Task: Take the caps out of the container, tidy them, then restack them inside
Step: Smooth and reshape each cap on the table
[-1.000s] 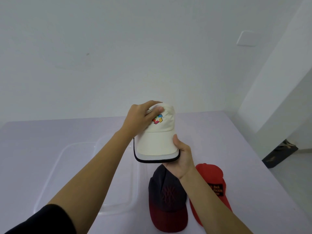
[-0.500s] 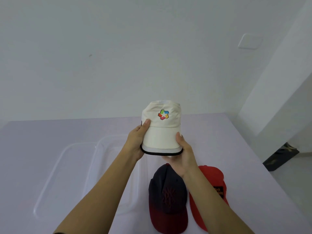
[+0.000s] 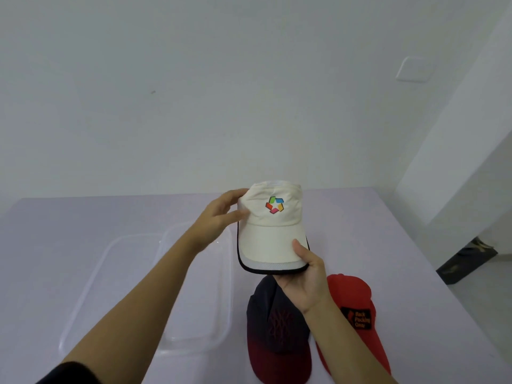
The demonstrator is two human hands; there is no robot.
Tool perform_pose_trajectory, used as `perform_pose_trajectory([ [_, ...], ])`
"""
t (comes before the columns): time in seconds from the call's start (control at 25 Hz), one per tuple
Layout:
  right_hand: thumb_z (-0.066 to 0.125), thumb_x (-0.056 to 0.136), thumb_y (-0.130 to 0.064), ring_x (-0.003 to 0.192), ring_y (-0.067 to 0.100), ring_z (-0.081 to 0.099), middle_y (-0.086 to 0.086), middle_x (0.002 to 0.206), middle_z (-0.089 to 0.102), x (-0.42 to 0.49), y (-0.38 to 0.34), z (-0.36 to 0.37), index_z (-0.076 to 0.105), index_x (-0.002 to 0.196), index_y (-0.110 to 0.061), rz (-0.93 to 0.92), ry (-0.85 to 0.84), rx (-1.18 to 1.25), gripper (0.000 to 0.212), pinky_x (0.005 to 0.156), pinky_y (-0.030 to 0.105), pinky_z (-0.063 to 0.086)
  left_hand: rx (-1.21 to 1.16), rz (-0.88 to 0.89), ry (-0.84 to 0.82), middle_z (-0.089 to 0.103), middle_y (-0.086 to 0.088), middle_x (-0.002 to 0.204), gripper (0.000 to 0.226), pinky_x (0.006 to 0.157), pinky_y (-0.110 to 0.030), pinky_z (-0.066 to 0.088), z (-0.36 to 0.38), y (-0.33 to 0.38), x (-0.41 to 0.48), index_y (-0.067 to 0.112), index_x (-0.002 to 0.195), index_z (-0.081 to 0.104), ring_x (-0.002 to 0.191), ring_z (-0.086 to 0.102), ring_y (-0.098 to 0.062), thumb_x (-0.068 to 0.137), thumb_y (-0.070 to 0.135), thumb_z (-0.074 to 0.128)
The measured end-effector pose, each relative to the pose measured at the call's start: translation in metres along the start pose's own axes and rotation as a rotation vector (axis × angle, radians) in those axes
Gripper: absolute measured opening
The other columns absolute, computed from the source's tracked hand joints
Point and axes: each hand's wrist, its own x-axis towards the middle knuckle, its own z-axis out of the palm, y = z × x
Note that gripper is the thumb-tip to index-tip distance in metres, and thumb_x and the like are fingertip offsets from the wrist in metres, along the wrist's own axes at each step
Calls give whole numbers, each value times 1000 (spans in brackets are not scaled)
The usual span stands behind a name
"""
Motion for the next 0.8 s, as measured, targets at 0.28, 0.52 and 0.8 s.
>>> perform_pose_trajectory([
  [0.28, 79, 60, -16, 96, 32, 69, 16, 112, 69, -9, 3, 4, 58, 120, -9, 7, 45, -11, 64, 69, 41, 59, 39, -20, -65, 65, -12, 106, 37, 88, -42, 50, -22, 21, 7, 18, 105, 64, 97, 62, -20, 71, 22, 78],
  [0.52, 57, 77, -18, 94, 31, 69, 15, 110, 70, -16, 1, 10, 58, 119, -11, 2, 54, -4, 42, 69, 41, 60, -20, -16, -86, 68, 0, 85, 5, 80, -26, 49, -18, 28, 9, 19, 78, 68, 86, 62, -14, 77, 23, 70],
  [0.8, 56, 78, -18, 94, 31, 69, 15, 110, 70, -17, 0, 11, 58, 119, -10, -17, 88, 8, 42, 71, 40, 60, 196, 50, -73, 65, -6, 91, 28, 83, -30, 48, -10, 36, 10, 21, 116, 58, 87, 61, -19, 90, 31, 58],
])
